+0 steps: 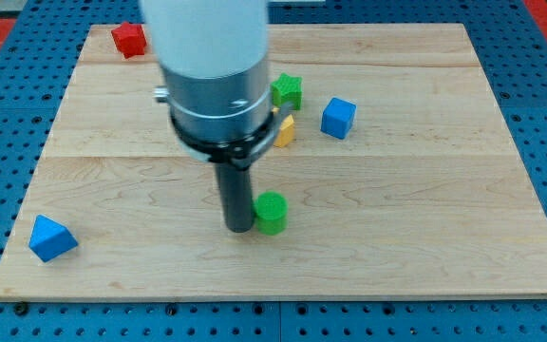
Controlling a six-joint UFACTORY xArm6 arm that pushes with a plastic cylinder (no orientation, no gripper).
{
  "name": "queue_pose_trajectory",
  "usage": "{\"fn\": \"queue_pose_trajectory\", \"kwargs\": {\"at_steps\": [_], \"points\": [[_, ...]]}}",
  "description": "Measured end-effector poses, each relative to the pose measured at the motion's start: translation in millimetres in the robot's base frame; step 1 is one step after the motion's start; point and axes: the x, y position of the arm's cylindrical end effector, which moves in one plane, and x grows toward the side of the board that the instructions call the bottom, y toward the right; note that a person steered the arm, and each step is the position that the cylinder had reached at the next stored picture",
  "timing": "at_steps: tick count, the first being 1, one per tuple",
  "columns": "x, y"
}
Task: Move the green circle below the blue cube
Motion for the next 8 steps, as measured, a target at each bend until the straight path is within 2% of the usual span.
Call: {"fn": "queue_pose_trajectory", "kwargs": {"at_steps": [1, 2, 3, 6, 7, 8], "points": [[11.2, 38.0], [21.2, 46.1], [6.8, 61.9], [-74.2, 92.2], [-61.7, 93.1], [32.7, 49.0]]}}
